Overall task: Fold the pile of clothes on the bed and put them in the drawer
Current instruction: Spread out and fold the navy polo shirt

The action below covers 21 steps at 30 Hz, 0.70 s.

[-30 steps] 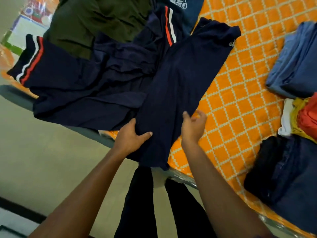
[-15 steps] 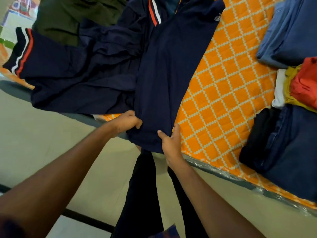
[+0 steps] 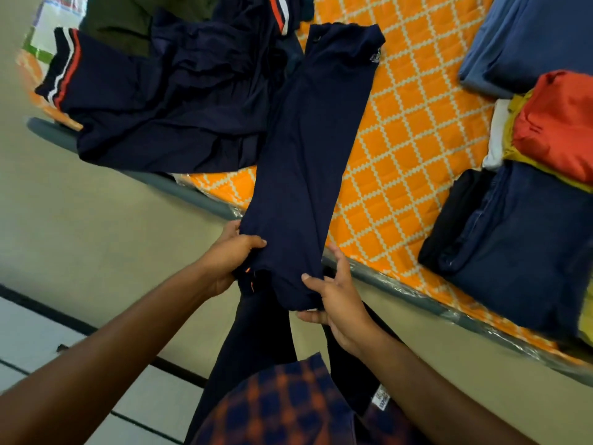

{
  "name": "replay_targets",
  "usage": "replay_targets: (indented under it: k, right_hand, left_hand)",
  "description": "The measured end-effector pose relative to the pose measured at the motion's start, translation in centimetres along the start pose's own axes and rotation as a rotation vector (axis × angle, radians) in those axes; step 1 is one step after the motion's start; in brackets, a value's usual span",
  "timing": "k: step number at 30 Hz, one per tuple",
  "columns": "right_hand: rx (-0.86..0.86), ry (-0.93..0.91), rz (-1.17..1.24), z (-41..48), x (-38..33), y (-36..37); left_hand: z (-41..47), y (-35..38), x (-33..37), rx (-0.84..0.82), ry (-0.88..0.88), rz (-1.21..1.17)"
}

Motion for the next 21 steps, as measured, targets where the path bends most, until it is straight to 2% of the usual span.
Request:
replay_targets:
  k: [3, 6, 9, 12, 14, 16, 18, 19, 21]
  right_hand:
    - [0.039, -0.018, 0.184, 0.7, -4.2, 0.3]
    - [0.026, -0.003, 0.351, 4.0, -10.1, 1.4]
    - [-0.048, 0.001, 0.648, 9.2, -18.7, 2.9]
    - [-0.062, -0.143, 0.816, 13.9, -27.3, 3.2]
    - [0.03, -0.249, 0.699, 16.3, -30.6, 2.9]
    - [0.28, -0.38, 0.442, 18.3, -31.7, 2.2]
    - [0.519, -0.552, 0.187, 19.3, -31.0, 1.5]
    - [0.562, -0.654, 0.071, 19.4, -30.3, 1.8]
    - [0.535, -0.894, -0.193, 18.3, -27.1, 2.9]
  left_hand:
    - [0.9, 1.4, 3.2, 0.044, -0.041, -0.148]
    - [2.1, 4.6, 9.3, -0.076, -0.065, -0.23]
    - [4.5, 8.1, 18.8, -0.116, 0.104, -0.362]
    - [6.6, 10.8, 27.5, -0.049, 0.243, -0.527]
    - [8.2, 11.1, 31.1, 0.093, 0.422, -0.396]
    - [10.0, 11.4, 32.4, 0.208, 0.617, -0.125]
    - [11.2, 12.0, 30.8, 0.187, 0.78, 0.122]
    - [11.8, 12.1, 29.7, 0.168, 0.925, 0.28]
    - [11.3, 12.0, 25.8, 0.097, 1.298, 0.632]
Point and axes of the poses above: each hand's wrist, its own z-axis towards the middle knuckle, its own y-axis out of the palm, x = y × z, the point moved 5 cm from there along z, towards the middle knuckle, and after that the axes turned 13 degrees about x, right-handed, at the moved point
